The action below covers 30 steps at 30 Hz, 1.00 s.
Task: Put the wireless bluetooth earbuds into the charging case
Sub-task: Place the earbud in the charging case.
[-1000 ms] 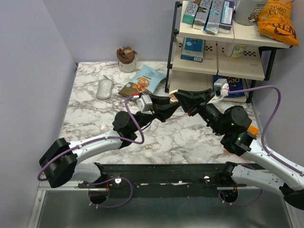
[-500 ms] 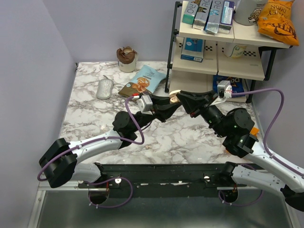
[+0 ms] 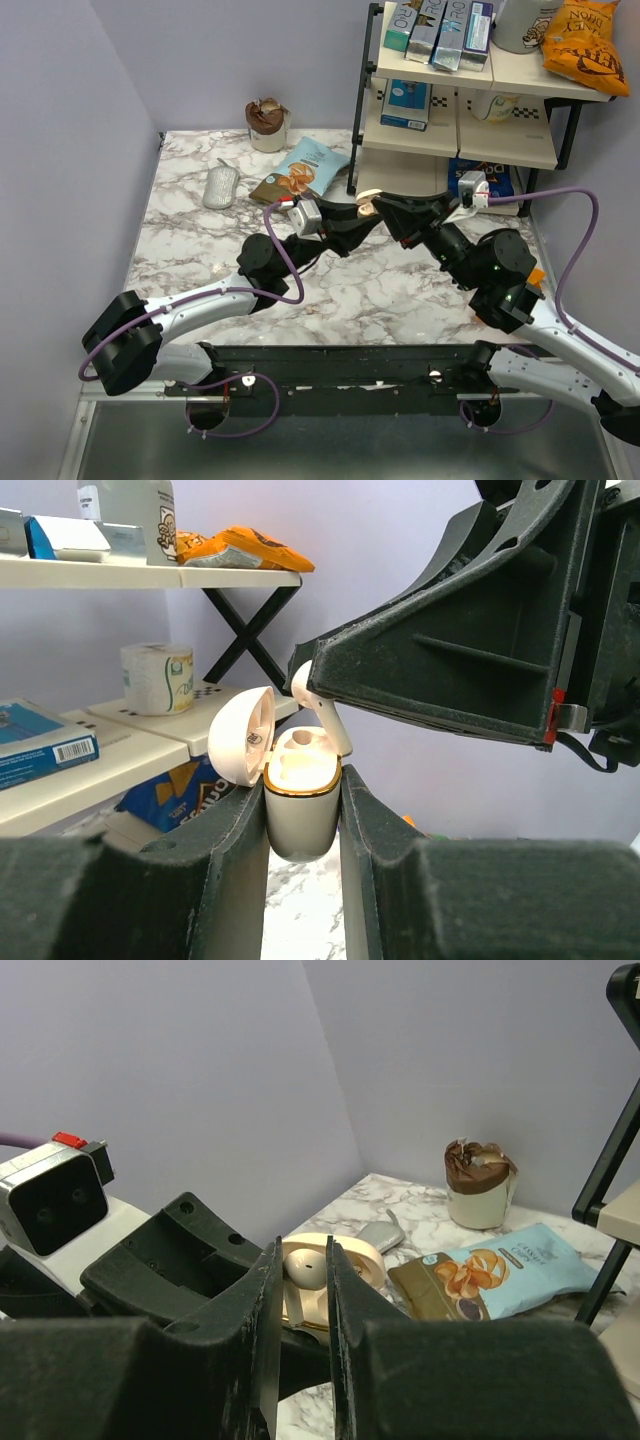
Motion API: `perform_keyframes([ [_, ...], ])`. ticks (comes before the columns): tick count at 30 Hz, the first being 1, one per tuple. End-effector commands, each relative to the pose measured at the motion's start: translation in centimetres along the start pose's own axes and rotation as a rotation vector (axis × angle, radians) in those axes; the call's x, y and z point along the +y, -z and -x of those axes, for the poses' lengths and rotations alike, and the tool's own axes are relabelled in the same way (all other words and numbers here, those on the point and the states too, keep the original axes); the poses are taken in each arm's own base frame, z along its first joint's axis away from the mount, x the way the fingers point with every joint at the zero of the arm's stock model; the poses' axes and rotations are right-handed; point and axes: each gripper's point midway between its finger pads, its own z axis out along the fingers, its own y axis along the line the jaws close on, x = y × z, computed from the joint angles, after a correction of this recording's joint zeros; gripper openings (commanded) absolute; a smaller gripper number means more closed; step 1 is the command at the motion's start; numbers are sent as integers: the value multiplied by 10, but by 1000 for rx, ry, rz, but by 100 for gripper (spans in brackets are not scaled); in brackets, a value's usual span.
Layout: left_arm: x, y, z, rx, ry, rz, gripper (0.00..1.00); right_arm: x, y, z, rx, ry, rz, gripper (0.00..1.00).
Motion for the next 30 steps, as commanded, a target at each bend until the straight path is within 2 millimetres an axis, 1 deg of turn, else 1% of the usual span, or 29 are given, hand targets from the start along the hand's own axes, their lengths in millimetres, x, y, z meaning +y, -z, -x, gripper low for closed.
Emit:
perform_keyframes([
  [1, -9, -4, 30, -87, -4, -36, 0, 2, -6, 9, -28, 4, -1, 1],
  [7, -13, -5, 23, -61, 4, -58, 0, 8, -14, 9, -26, 5, 24, 1],
  [11, -16, -6, 23, -60, 12, -76, 0, 11, -17, 8, -22, 5, 34, 1],
  [13, -16, -7, 21, -56, 16, -82, 0, 10, -18, 8, -24, 4, 33, 1],
  [20, -16, -8, 18, -46, 21, -83, 0, 13, -17, 17, -52, 3, 45, 1],
  [23, -18, -9, 18, -47, 29, -93, 0, 11, -18, 13, -49, 8, 38, 1],
  [27, -20, -10, 25, -60, 28, -99, 0, 3, -17, 0, -33, 19, 9, 1],
  [30, -18, -10, 27, -59, 14, -87, 0, 1, -12, -1, -30, 21, 3, 1],
])
